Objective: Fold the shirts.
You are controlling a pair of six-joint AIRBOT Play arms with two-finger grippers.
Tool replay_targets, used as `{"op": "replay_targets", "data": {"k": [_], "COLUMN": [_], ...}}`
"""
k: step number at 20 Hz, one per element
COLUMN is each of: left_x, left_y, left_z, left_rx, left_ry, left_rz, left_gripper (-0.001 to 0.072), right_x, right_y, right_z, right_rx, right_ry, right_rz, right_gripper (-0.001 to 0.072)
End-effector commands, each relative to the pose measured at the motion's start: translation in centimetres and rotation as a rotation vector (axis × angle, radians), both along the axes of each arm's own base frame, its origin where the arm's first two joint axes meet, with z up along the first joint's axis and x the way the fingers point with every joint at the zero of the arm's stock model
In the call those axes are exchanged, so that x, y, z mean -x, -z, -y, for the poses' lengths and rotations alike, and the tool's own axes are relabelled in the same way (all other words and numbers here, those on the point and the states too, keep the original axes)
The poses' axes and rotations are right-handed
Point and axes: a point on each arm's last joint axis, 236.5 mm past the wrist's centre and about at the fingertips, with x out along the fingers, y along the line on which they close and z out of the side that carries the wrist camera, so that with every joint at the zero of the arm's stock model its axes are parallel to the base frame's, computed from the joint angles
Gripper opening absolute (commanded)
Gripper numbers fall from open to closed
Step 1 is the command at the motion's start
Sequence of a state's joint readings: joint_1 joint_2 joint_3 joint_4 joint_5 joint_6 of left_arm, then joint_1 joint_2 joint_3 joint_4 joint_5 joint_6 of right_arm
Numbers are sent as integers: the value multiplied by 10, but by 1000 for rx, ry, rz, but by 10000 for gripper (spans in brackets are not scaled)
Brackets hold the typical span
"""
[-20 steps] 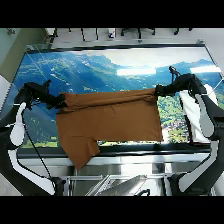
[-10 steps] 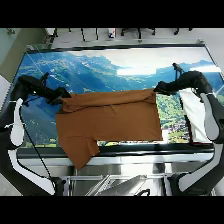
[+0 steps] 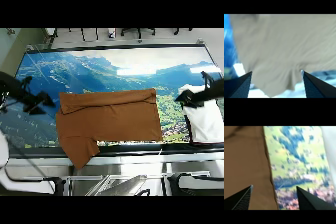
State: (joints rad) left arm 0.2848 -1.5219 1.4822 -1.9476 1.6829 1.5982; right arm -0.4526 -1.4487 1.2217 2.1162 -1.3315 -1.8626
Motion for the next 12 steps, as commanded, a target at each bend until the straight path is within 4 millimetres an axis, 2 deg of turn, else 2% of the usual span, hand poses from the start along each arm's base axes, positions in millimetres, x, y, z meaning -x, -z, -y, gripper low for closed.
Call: {"op": "replay_targets", "data": {"k": [1,4,6,9,12], "left_x": [93,157,180,191,177], "left_y": [31,72,95,113,114], "left_z": [3,30,51,75,73], "left_rx": [-63,-13,62,159,168], "left_ry": [-51,-138,-192,-252,-281], "left_rz": [-24,-18,-11,11,28], "left_gripper": [698,697,696,697,696], "right_x": [52,60,64,67,67], "right_y": [36,55,59,59,59], "right_z": [8,-15,-30,-42,-45], "right_rx": [-33,-112,-131,-144,-144], "right_ry": [138,120,62,23,7], "right_rz": [-22,-6,-12,-26,-25], "right_gripper": [649,648,648,648,647]}}
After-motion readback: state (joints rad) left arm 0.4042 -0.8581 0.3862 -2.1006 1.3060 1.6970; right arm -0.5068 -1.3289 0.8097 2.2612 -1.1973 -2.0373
